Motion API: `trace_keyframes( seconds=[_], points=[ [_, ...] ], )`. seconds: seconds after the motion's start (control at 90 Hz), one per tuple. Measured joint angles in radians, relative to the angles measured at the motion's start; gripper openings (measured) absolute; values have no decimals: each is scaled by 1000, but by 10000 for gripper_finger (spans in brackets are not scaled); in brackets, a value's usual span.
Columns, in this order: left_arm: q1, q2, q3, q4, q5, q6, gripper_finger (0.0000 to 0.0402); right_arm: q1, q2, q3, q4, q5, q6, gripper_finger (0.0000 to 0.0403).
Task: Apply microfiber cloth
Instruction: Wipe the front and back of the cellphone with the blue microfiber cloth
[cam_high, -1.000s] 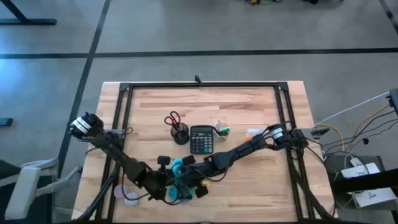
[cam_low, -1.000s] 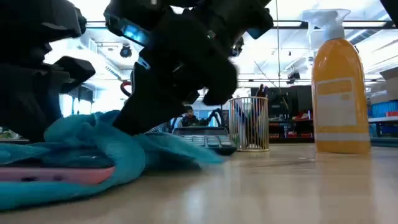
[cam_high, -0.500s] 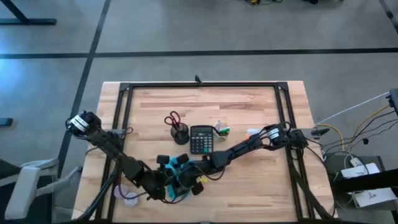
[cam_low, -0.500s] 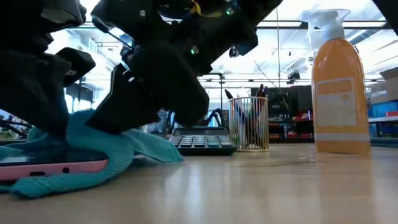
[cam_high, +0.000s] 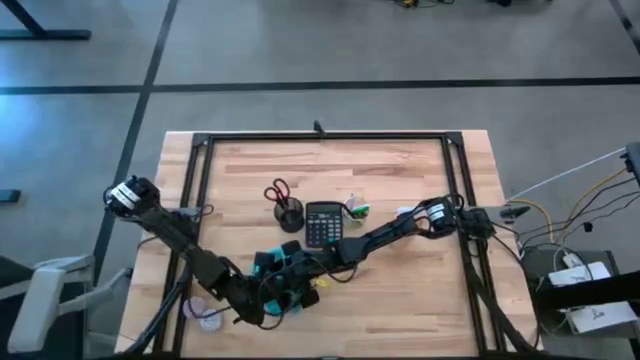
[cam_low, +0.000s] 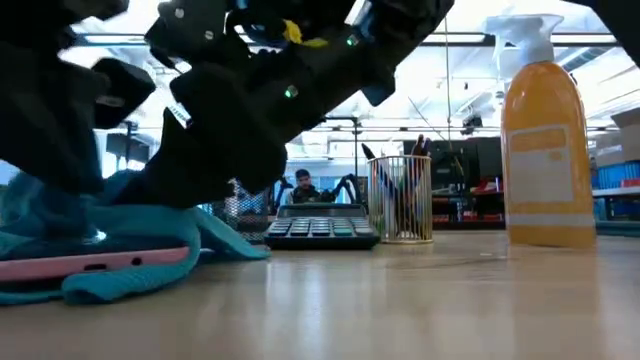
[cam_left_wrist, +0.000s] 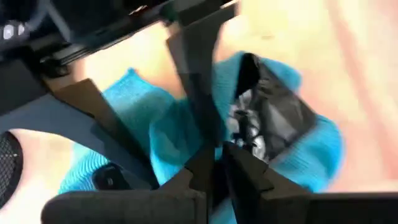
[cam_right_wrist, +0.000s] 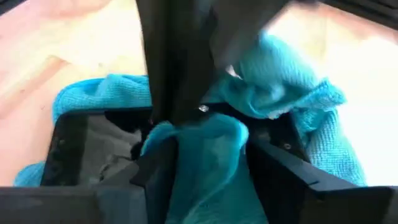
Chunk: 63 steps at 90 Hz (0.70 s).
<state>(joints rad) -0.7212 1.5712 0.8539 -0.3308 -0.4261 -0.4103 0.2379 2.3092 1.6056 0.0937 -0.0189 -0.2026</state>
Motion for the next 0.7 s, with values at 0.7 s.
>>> trace_keyframes(
  seconds=[0.7],
  points=[
    [8,25,0,118,-119,-1,20,-1,-85,107,-352,55,-66,144]
  ],
)
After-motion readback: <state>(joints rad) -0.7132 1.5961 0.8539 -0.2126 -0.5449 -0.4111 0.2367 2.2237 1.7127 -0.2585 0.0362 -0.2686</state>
